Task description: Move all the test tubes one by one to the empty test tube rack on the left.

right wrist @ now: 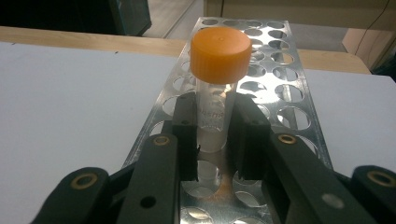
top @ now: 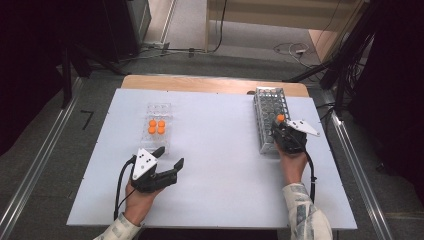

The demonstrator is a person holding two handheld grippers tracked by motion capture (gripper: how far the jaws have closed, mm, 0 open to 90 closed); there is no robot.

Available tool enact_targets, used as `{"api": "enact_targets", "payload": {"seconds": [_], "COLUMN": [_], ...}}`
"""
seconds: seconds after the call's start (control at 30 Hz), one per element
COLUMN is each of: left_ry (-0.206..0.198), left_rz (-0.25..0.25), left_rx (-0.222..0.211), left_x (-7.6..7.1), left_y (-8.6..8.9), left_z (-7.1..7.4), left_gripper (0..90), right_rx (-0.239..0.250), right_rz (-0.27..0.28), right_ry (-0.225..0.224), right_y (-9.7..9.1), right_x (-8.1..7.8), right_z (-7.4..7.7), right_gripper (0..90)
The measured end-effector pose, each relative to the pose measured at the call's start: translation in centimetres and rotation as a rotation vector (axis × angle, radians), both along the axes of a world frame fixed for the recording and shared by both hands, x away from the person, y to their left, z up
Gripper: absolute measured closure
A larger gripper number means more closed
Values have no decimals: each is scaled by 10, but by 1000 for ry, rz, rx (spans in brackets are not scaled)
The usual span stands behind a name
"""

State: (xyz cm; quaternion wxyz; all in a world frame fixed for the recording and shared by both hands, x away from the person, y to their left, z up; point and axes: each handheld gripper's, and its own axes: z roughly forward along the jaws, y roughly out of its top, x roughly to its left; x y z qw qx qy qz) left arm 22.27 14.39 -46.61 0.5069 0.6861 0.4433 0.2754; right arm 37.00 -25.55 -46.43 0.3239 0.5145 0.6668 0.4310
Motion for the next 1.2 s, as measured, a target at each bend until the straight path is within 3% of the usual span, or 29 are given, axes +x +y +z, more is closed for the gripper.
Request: {"api": "enact_targets", "payload": {"seconds": [0.6, 1.2], "left_ry": [-2, -4], "left_rz": [6, 7], "left_rx": [8, 9], "left_x": [0, 0], "left_y": [0, -1], "left_z": [0, -1], "left_gripper": [254, 253], "right_rx": [30, 34], "right_rz": [2, 27], "right_ry": [-35, -141], "right_y": [-5, -11], "right_x": [-4, -25], "right_z": [17, 52], "right_gripper": [715, 718]}}
